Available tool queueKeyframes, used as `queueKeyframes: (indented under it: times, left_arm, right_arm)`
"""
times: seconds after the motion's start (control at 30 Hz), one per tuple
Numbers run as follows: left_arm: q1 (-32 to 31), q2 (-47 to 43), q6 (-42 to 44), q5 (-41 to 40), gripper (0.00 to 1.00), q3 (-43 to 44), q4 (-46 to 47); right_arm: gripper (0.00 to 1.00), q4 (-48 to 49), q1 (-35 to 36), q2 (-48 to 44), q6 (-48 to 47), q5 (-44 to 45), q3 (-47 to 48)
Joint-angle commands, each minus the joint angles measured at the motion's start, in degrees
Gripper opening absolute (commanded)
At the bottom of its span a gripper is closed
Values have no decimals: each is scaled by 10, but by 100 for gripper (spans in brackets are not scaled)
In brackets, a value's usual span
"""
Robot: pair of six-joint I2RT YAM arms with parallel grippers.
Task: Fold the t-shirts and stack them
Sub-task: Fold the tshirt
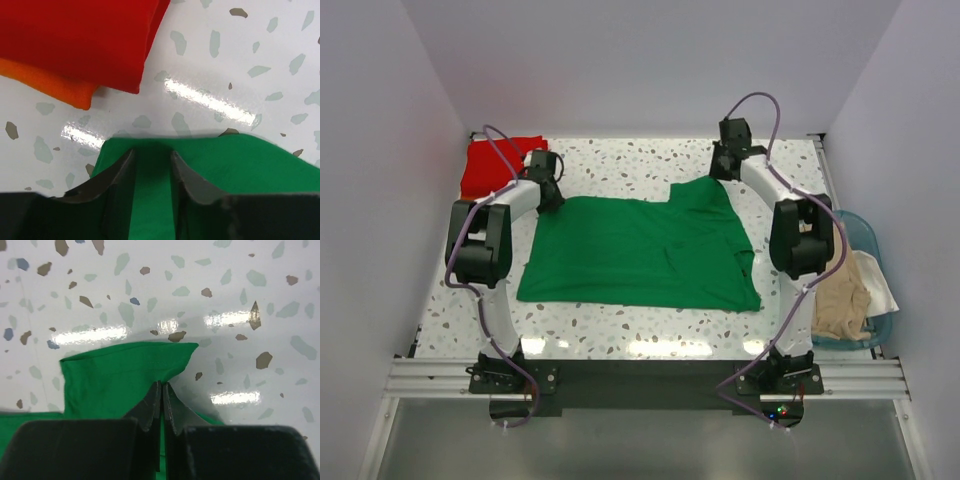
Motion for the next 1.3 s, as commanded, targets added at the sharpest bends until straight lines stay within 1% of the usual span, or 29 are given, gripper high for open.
queueKeyframes:
  times: [0.0, 0.03, 0.07, 0.17, 0.3, 0.53, 0.67, 0.73, 0.83, 1.1, 1.27]
  left_arm:
    - [-4, -32, 4, -21, 39, -6, 5]
    - [-4, -33, 3, -22, 42, -6, 5]
    - [-4, -34, 2, -23, 47, -6, 8]
    - [-4, -34, -2, -28, 51, -2, 10]
    - [-4, -25, -9, -42, 51, 18, -8]
    - [-4, -19, -16, -46, 52, 25, -8]
    - [-4, -35, -23, -38, 56, 12, 5]
    - [-4, -43, -25, -37, 59, 11, 8]
    - [-4, -49, -32, -41, 60, 16, 2]
    - [-4, -6, -61, -59, 57, 49, -57]
    - [-8, 15, -84, -61, 57, 52, -68]
  right_arm:
    - [0, 34, -5, -75, 11, -9, -18]
    - [0, 38, -6, -83, 13, -14, -24]
    - [0, 41, -6, -102, 15, -16, -39]
    - [0, 54, -5, -133, 22, -28, -71]
    - [0, 66, -6, -167, 29, -40, -109]
    - [0, 89, -6, -237, 38, -52, -184]
    - [0, 99, -6, -275, 43, -53, -229]
    - [0, 100, -6, -285, 45, -60, -239]
    - [0, 106, -6, -299, 48, -70, -261]
    - [0, 110, -5, -317, 52, -73, -298]
    - [0, 115, -6, -323, 53, -79, -310]
